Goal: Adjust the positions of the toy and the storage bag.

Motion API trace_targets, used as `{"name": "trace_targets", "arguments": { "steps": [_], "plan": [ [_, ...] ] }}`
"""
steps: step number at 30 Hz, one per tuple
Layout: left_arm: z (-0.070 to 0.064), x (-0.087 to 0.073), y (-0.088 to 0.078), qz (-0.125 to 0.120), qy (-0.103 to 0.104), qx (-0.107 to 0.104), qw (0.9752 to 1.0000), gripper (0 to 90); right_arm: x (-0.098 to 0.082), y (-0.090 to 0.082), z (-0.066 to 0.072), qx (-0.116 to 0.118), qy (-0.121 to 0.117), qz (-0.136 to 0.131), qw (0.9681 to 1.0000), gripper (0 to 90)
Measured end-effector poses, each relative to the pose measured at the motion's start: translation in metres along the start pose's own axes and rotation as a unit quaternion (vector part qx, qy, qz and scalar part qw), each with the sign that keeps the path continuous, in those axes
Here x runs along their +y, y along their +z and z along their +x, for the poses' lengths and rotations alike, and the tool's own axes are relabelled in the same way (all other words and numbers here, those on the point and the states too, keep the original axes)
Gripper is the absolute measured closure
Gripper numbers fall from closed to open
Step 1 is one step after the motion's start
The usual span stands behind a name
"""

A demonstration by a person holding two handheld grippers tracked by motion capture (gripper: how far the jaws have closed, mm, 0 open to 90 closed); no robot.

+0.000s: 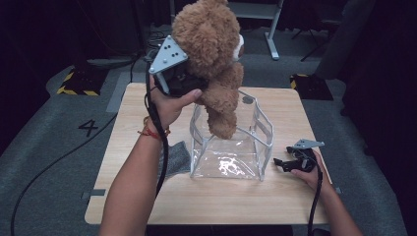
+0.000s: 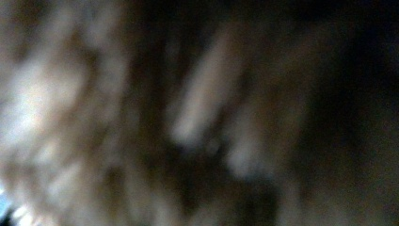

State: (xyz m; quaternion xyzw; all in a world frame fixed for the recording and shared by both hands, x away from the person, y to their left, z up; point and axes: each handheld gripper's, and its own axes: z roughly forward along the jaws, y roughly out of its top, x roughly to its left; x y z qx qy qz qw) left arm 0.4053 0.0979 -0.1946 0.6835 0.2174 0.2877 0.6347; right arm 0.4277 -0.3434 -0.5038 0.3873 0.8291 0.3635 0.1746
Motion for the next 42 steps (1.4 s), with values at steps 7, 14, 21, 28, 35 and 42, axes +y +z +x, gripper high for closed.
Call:
{"name": "trace_targets", "arguments": {
  "steps": [7,14,21,28,35,42],
  "plan": [
    [0.005,-0.006,0.023,-0.004,-0.024,0.020,0.9995,43.0,0.000,0.000,0.000,-0.001,0.000,0.000,1.0000,16.3],
    [-0.003,-0.016,0.049,0.012,-0.030,0.053,0.9981,43.2,0.000,0.000,0.000,-0.001,0.000,0.000,1.0000,16.4],
    [-0.014,-0.039,0.062,0.014,-0.017,0.083,0.9963,43.7,0.000,0.000,0.001,0.000,0.001,0.000,1.0000,16.6],
    [0.002,-0.041,0.060,0.002,-0.054,0.117,0.9917,44.2,0.000,0.000,0.001,0.000,0.001,0.000,1.0000,16.6],
    [-0.011,-0.045,0.070,0.010,-0.046,0.100,0.9939,44.1,0.000,0.000,0.002,0.003,-0.001,0.000,1.0000,16.6],
    [-0.029,-0.061,0.070,0.037,-0.028,0.045,0.9979,43.3,0.000,0.000,0.003,0.005,-0.004,0.000,1.0000,16.6]
  ]
}}
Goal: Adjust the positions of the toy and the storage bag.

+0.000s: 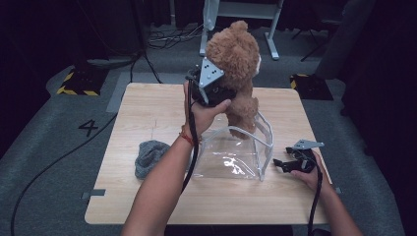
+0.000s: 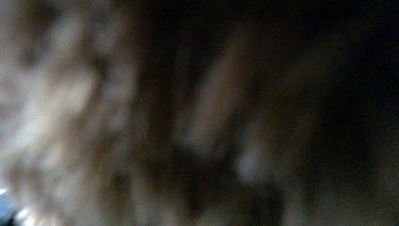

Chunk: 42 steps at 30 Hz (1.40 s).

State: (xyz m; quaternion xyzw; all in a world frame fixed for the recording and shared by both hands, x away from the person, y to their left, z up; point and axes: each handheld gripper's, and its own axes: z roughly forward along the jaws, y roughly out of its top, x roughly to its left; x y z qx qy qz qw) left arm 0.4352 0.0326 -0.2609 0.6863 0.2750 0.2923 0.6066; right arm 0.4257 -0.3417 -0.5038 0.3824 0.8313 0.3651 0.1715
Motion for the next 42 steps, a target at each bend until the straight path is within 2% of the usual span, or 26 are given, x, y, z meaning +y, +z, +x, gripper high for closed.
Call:
{"name": "trace_targets", "arguments": {
  "steps": [1,5,9,11,14,16,18,20,23,25,26,28,30,33,35,39,40,41,42],
  "plan": [
    [-0.001,0.000,-0.003,0.003,0.012,-0.004,0.9999,43.1,0.000,0.000,0.000,-0.001,0.000,0.000,1.0000,16.6],
    [-0.004,0.002,-0.018,-0.005,0.016,-0.034,0.9993,42.6,0.000,0.000,0.000,0.000,-0.001,0.000,1.0000,16.7],
    [-0.005,0.000,-0.027,0.027,0.023,-0.063,0.9974,42.2,0.000,0.000,0.000,0.000,-0.001,0.000,1.0000,16.6],
    [-0.005,-0.003,-0.029,0.043,0.028,-0.068,0.9964,41.7,0.000,0.000,0.000,0.000,-0.001,-0.001,1.0000,16.6],
    [-0.002,-0.010,-0.030,0.053,0.026,-0.086,0.9945,41.5,0.000,0.000,0.000,0.000,-0.001,0.000,1.0000,16.6],
    [0.003,-0.015,-0.029,0.074,0.019,-0.106,0.9914,41.4,0.000,0.000,0.000,0.000,-0.001,-0.001,1.0000,16.6],
    [0.005,-0.021,-0.026,0.093,0.016,-0.105,0.9900,40.8,0.000,0.000,0.000,0.001,-0.001,-0.001,1.0000,16.6],
    [0.007,-0.028,-0.021,0.116,0.016,-0.115,0.9864,40.3,0.000,0.000,0.000,0.001,0.000,-0.001,1.0000,16.6],
    [0.008,-0.037,-0.015,0.142,0.019,-0.117,0.9827,39.2,0.000,0.000,0.000,0.001,0.000,-0.001,1.0000,16.6],
    [0.008,-0.040,-0.013,0.155,0.014,-0.119,0.9806,38.5,0.000,0.000,0.000,0.001,0.000,-0.001,1.0000,16.6],
    [0.008,-0.041,-0.013,0.158,0.017,-0.113,0.9807,38.3,0.000,0.000,0.000,0.001,0.000,-0.001,1.0000,16.6],
    [0.010,-0.040,-0.012,0.164,0.014,-0.117,0.9795,38.2,0.000,0.000,0.000,0.002,0.000,-0.001,1.0000,16.6],
    [0.010,-0.038,-0.010,0.186,0.018,-0.115,0.9757,37.6,0.000,0.000,0.000,0.001,0.000,-0.001,1.0000,16.6],
    [0.011,-0.036,-0.005,0.223,0.037,-0.124,0.9661,37.0,0.000,0.000,0.000,0.001,0.000,-0.001,1.0000,16.6],
    [0.010,-0.036,-0.004,0.236,0.049,-0.134,0.9612,36.8,0.000,0.000,0.000,0.001,0.000,-0.001,1.0000,16.6],
    [0.012,-0.038,-0.006,0.234,0.055,-0.155,0.9583,36.6,0.000,0.000,0.000,0.002,-0.001,-0.001,1.0000,16.6],
    [0.011,-0.038,-0.006,0.236,0.055,-0.159,0.9570,36.4,0.000,0.000,0.000,0.003,-0.001,-0.001,1.0000,16.6],
    [0.011,-0.038,-0.006,0.242,0.063,-0.162,0.9545,36.3,0.000,0.000,0.000,0.003,-0.001,-0.001,1.0000,16.6],
    [0.011,-0.039,-0.006,0.244,0.066,-0.161,0.9540,36.3,0.000,0.000,0.000,0.003,-0.001,-0.001,1.0000,16.5]
  ]
}}
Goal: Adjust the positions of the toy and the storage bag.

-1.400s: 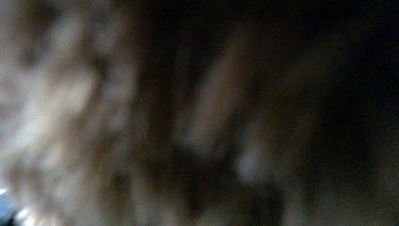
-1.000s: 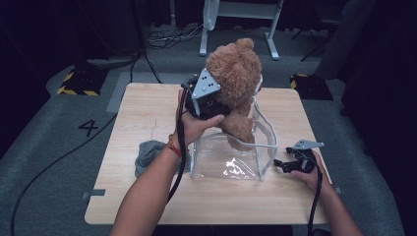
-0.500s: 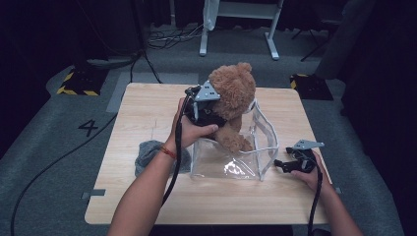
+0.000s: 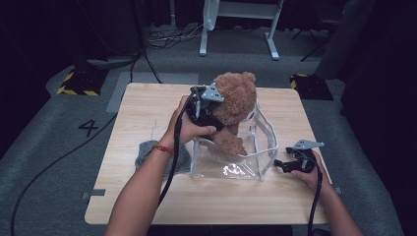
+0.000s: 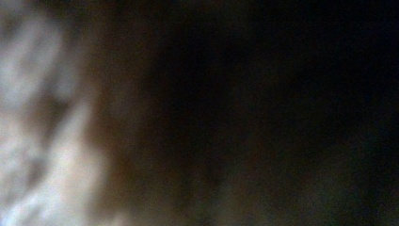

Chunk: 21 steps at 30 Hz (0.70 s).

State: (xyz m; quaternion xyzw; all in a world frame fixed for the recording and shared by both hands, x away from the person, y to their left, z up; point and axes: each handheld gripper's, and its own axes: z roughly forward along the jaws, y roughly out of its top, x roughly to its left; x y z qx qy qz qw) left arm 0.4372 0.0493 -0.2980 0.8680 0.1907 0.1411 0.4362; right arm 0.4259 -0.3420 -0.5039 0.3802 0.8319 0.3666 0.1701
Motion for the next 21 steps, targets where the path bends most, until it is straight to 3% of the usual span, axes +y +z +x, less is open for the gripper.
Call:
{"name": "trace_targets", "arguments": {
  "steps": [3,8,12,16,18,21],
  "plan": [
    [0.000,-0.002,0.000,0.008,0.000,-0.002,1.0000,35.9,0.000,0.000,0.000,0.001,0.002,0.001,1.0000,16.6],
    [0.007,-0.010,-0.001,0.020,-0.023,-0.012,0.9995,32.5,0.000,0.000,0.000,0.001,0.002,0.001,1.0000,16.6],
    [0.010,-0.016,-0.001,0.003,-0.047,0.002,0.9989,31.1,0.000,0.000,0.000,0.001,0.002,0.001,1.0000,16.6],
    [0.002,-0.021,-0.003,-0.043,-0.007,0.023,0.9988,31.1,0.000,0.000,0.000,0.001,0.001,0.001,1.0000,16.6],
    [-0.003,-0.021,-0.001,-0.040,0.006,0.065,0.9971,32.8,0.000,0.000,0.000,0.001,0.002,0.001,1.0000,16.6],
    [-0.003,-0.018,0.003,-0.035,0.015,0.090,0.9952,36.8,0.000,0.000,0.000,0.001,0.001,0.001,1.0000,16.5]
  ]
}}
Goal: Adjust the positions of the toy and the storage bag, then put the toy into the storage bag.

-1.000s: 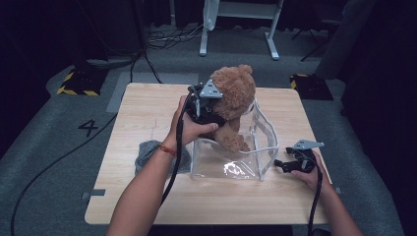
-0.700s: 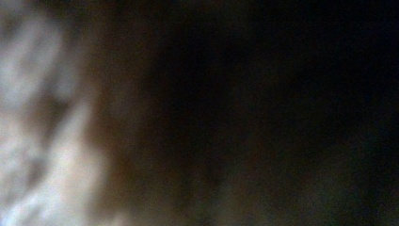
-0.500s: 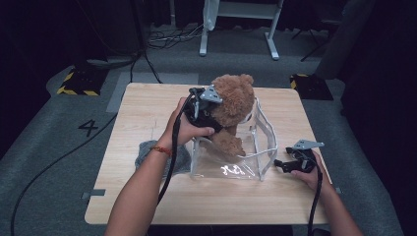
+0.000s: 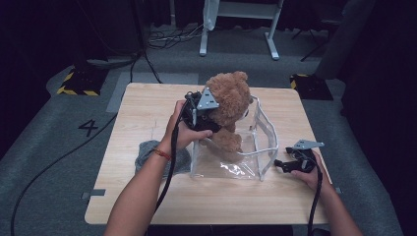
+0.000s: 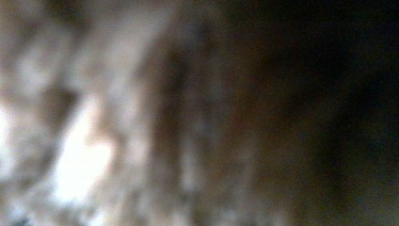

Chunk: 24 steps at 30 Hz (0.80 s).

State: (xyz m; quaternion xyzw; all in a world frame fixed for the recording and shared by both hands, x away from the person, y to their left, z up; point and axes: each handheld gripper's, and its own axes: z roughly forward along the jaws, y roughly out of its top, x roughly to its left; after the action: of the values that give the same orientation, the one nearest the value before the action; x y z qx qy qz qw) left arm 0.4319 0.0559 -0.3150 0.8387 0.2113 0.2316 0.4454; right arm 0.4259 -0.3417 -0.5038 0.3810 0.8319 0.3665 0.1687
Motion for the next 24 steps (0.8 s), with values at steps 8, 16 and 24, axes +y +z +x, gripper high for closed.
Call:
{"name": "trace_targets", "arguments": {
  "steps": [8,16,24],
  "plan": [
    [0.003,0.007,0.007,0.035,0.004,-0.019,0.9992,35.8,0.000,0.000,0.000,0.000,0.000,0.000,1.0000,16.5],
    [0.010,0.006,0.012,0.080,-0.037,-0.075,0.9933,26.6,0.000,0.000,0.000,0.000,0.000,0.000,1.0000,16.5],
    [0.000,0.007,0.011,0.082,-0.056,-0.030,0.9946,21.0,0.000,0.000,0.000,0.000,0.000,0.000,1.0000,16.5]
  ]
}}
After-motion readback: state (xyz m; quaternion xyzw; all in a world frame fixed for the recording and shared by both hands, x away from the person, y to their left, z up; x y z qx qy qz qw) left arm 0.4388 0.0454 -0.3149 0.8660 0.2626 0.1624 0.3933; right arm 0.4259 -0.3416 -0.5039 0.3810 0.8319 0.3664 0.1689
